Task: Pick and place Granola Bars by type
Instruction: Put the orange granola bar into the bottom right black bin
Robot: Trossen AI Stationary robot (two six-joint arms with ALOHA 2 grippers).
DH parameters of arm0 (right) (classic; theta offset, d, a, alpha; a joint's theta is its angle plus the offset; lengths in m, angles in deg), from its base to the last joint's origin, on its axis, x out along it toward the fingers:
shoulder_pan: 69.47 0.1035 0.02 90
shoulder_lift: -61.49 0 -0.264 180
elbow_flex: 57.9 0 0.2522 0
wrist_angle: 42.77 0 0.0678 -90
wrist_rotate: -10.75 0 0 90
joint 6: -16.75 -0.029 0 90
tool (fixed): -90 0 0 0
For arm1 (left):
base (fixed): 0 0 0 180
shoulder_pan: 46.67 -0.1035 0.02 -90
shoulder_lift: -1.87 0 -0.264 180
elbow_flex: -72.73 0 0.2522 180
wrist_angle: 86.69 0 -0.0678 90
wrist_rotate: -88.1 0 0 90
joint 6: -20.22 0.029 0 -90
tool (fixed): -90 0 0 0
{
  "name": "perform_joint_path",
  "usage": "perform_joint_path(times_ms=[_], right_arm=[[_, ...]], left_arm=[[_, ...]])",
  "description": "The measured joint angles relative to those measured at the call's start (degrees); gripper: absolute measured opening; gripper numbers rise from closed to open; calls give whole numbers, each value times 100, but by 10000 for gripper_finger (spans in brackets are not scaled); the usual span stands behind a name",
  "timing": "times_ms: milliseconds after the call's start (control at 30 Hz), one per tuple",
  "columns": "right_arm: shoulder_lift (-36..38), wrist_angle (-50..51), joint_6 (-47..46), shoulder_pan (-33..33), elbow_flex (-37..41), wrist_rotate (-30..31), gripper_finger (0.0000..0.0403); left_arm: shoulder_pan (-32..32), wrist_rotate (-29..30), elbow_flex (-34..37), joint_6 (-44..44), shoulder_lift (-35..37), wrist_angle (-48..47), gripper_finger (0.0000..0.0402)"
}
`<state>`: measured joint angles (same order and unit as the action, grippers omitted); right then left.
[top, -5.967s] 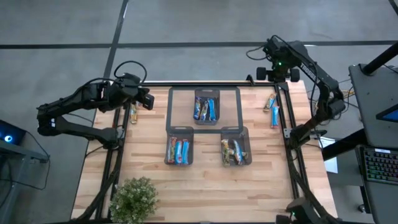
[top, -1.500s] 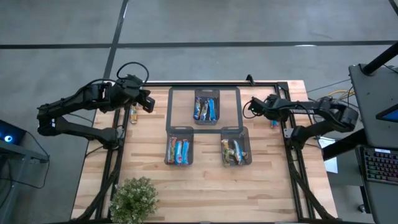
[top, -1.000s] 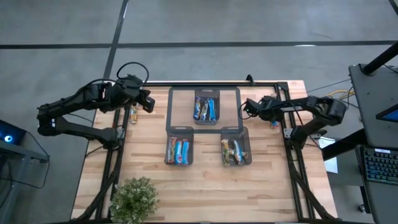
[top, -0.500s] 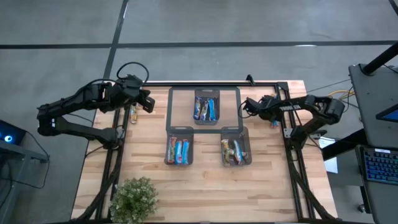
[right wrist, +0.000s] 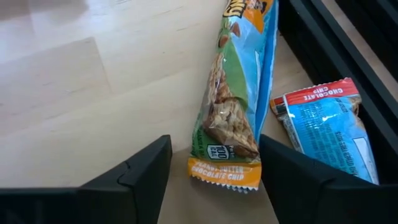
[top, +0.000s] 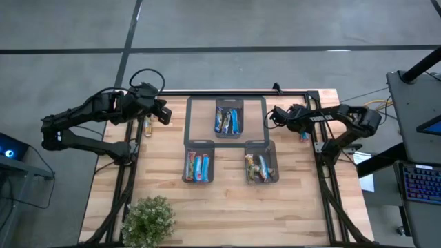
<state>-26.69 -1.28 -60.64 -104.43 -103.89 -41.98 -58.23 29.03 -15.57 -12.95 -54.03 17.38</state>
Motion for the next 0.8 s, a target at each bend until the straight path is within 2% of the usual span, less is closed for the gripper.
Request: perform_joint_path(times_ms=[200,567,800], right_arm=[[-61,-31,-31,-25,-7,-77,201],[-66,-61,-44,-35,-11,-215,125],[-66,-50,-46,-35,-11,-226,95]], left_arm=[[1,-1,0,-4,0,24,0],[-1,-1,0,-4,0,78,0],[1,-1,0,-4,0,85,0]])
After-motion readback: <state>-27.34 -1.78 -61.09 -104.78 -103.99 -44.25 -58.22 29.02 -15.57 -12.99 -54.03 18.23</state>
